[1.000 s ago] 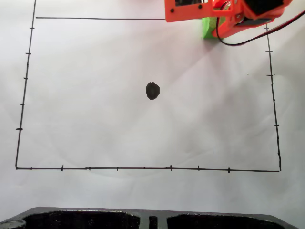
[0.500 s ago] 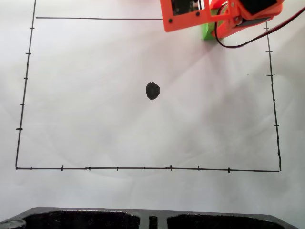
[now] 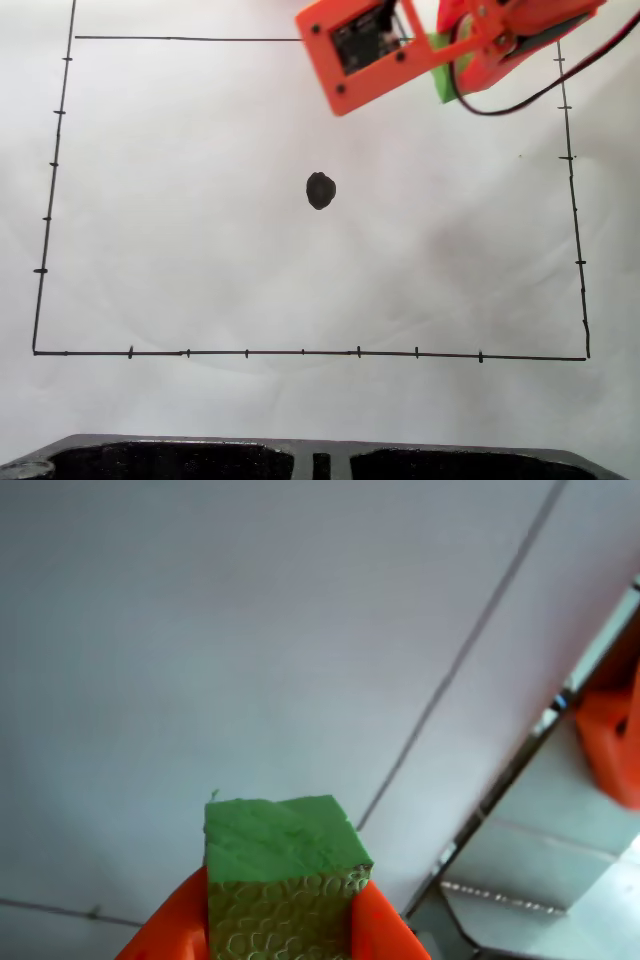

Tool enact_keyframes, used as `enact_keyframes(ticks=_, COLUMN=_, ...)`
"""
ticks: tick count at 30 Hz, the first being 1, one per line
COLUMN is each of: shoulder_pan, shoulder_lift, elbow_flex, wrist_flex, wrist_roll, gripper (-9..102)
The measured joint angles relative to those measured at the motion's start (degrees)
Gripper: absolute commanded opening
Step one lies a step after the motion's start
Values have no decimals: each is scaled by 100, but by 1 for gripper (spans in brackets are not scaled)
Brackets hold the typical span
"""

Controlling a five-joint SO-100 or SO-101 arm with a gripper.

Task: Grasp the colored block, Place it on the black dot, and then return the arm to the default position.

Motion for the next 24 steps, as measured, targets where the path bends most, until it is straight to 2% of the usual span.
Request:
enact_keyframes(ticks=6, shoulder_pan=1107, shoulder_lift=18, elbow_flex=-396, wrist_flex=62, wrist_roll=-1327, gripper=7)
enact_keyframes(ticks=15, shoulder_pan=2558, shoulder_lift=-659, elbow_flex=-1063, wrist_flex=-53, wrist_roll=-3111, gripper=0)
enact_keyframes(ticks=24, shoulder_pan=3217, shoulder_lift=-1424, elbow_flex=-1301, wrist_flex=-387, wrist_roll=-3718, gripper=0)
